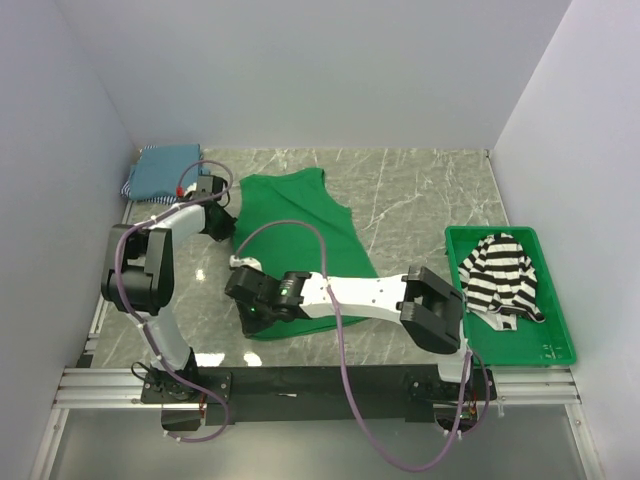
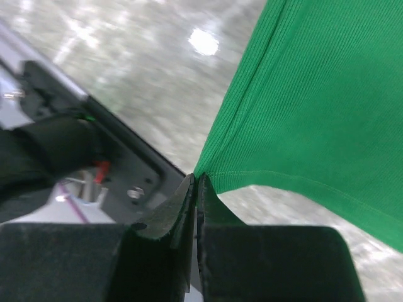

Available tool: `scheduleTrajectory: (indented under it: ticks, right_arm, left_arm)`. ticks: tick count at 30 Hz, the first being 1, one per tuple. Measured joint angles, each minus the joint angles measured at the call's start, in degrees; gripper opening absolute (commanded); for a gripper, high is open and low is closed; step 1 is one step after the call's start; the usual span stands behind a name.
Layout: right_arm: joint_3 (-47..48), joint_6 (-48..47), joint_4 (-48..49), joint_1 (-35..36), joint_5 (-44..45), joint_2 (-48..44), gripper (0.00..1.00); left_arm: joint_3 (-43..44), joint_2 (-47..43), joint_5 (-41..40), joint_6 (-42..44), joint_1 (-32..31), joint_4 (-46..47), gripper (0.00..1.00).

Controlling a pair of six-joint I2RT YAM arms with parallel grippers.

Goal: Fold and stack the tank tops
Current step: Fold the tank top

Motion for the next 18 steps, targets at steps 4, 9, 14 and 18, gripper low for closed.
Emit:
scheduleTrajectory:
  ticks: [4, 9, 14, 18]
  right_arm:
    - [4.20, -0.33, 0.35, 0.00, -2.05, 1.99, 0.00]
    - [3.72, -0.24, 2.71, -0.98, -3.91, 1.86, 0.00]
    - [-5.18, 0.48, 5.90, -3.43, -5.09, -1.62, 0.00]
    - [-12.22, 1.53, 7.72, -5.77, -5.09, -5.77, 0.00]
  left_arm:
    - [3.19, -0.42, -5.16, -0.09, 0.72, -4.52, 0.01]
    - [7.19, -0.42, -7.76, 0.04, 1.16, -8.44, 0.01]
    - [8.92, -0.44, -7.76, 0.09, 0.00, -9.70, 0.01]
    - [12.20, -0.42, -7.76, 0.28, -2.82, -11.43, 0.00]
